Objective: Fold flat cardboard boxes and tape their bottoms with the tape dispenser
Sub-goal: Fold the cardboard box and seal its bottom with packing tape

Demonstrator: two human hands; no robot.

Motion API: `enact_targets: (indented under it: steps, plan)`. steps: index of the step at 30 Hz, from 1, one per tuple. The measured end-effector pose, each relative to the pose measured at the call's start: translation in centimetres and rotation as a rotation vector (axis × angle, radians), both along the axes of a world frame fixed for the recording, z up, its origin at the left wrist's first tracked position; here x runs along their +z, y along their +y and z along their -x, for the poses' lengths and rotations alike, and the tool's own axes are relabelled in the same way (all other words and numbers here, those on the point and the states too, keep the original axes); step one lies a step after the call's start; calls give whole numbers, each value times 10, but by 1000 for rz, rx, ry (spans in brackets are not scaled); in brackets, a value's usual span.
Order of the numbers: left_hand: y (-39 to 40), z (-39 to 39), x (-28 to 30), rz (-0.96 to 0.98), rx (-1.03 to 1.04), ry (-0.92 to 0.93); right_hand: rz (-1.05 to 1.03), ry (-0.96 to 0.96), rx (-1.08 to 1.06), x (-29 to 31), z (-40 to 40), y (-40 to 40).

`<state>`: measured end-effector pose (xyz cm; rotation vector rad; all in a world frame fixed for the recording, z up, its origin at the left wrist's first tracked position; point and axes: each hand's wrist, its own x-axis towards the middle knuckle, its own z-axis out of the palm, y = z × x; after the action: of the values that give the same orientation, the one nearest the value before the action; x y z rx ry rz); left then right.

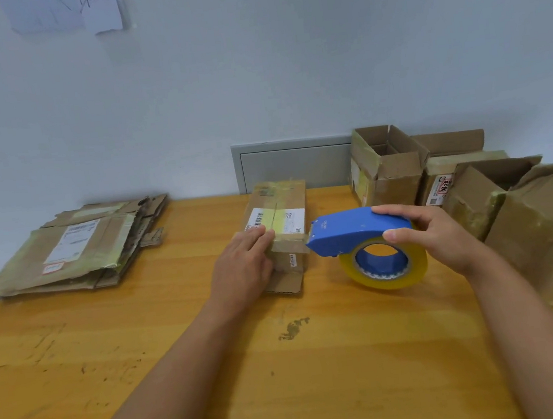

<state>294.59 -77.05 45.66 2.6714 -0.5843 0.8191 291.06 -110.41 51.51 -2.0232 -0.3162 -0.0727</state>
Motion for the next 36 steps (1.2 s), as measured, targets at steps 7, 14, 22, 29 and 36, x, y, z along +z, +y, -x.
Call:
enact_targets:
  steps: [7, 14, 22, 29, 36]
  plan:
    - [-2, 0, -1, 28, 0, -3, 98, 48, 44, 10, -4, 6]
    - [-5, -1, -2, 12, 14, 17, 161, 16, 54, 29, -20, 18]
    - [-7, -3, -7, 3, 36, 40, 185, -29, 32, 31, -23, 26]
    - [-9, -2, -5, 21, 49, 111, 223, -30, 67, 40, -27, 27]
    - [-9, -2, -3, 24, 70, 120, 481, 11, 107, 35, -17, 19]
